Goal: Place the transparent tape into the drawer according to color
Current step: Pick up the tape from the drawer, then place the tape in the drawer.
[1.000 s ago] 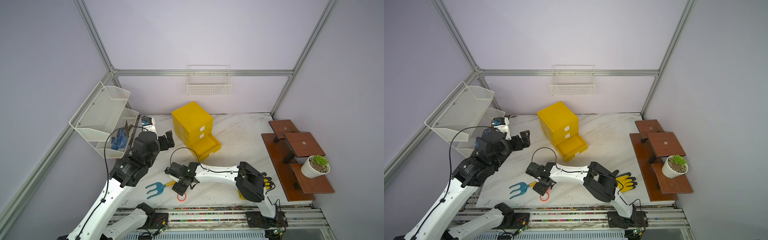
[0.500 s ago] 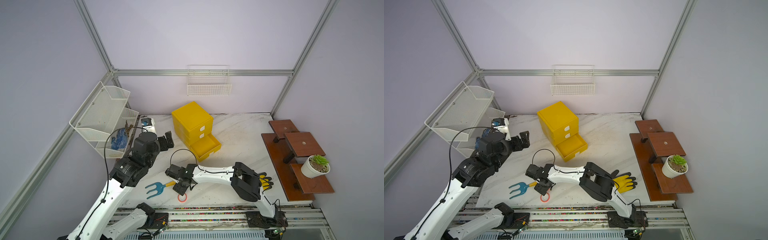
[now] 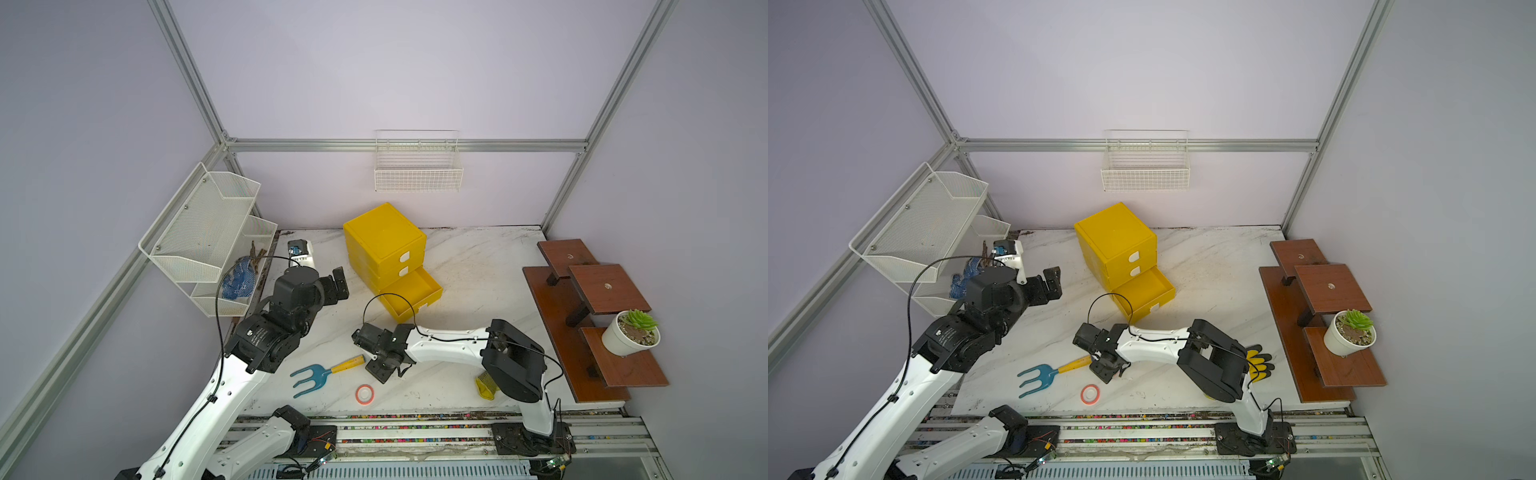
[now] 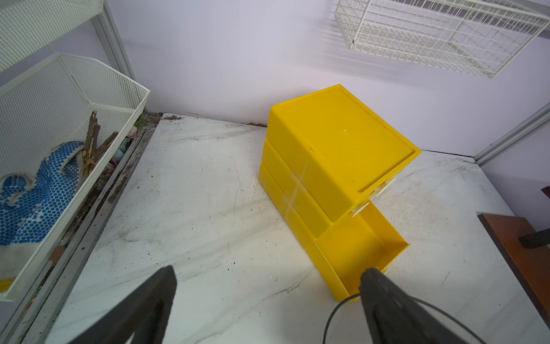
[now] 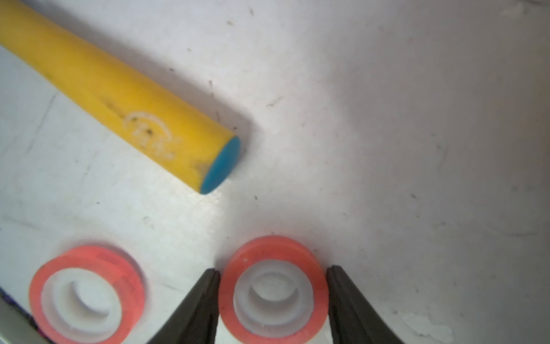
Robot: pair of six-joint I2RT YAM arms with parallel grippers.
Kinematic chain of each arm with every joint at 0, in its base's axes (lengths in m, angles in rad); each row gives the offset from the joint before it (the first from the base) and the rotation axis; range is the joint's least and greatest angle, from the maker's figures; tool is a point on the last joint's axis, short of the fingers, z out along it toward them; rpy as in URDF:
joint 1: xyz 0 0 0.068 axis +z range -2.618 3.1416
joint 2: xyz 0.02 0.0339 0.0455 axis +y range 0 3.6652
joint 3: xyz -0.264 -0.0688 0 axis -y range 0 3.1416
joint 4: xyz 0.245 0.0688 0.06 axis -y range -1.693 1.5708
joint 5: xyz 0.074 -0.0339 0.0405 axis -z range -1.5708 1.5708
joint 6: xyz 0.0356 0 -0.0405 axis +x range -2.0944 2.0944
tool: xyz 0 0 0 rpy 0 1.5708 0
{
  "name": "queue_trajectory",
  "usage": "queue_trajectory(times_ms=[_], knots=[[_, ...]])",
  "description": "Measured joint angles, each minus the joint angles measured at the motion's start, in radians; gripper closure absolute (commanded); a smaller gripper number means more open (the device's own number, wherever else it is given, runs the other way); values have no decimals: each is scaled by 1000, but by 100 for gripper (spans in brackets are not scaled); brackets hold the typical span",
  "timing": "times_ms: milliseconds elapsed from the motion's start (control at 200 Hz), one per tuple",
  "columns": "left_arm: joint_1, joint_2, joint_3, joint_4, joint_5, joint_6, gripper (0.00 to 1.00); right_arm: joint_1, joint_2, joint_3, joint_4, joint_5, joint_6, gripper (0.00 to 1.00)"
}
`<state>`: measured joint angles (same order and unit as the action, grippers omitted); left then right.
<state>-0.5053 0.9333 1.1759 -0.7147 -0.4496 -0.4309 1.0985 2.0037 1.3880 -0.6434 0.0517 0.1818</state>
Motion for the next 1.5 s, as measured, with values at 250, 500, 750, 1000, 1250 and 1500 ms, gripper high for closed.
queue_trajectory(times_ms=[250, 500, 750, 1000, 1250, 1500], knots=[[0, 21, -97, 11, 3, -15, 0, -106, -171, -66, 53, -96, 32, 48], [0, 12, -132, 9, 29, -40, 0, -217, -346, -79, 126, -101, 75, 48], [1, -6, -154, -26, 131, -47, 0, -368, -296, -73, 225, 27, 113, 48], [0, -6, -176, -65, 212, -47, 0, -436, -206, -73, 393, 120, 149, 48], [-19, -6, -209, -95, 253, -65, 0, -451, -102, -67, 436, 150, 192, 43], [-125, 22, -242, -144, 239, -116, 0, -470, -103, -79, 473, 124, 225, 20]])
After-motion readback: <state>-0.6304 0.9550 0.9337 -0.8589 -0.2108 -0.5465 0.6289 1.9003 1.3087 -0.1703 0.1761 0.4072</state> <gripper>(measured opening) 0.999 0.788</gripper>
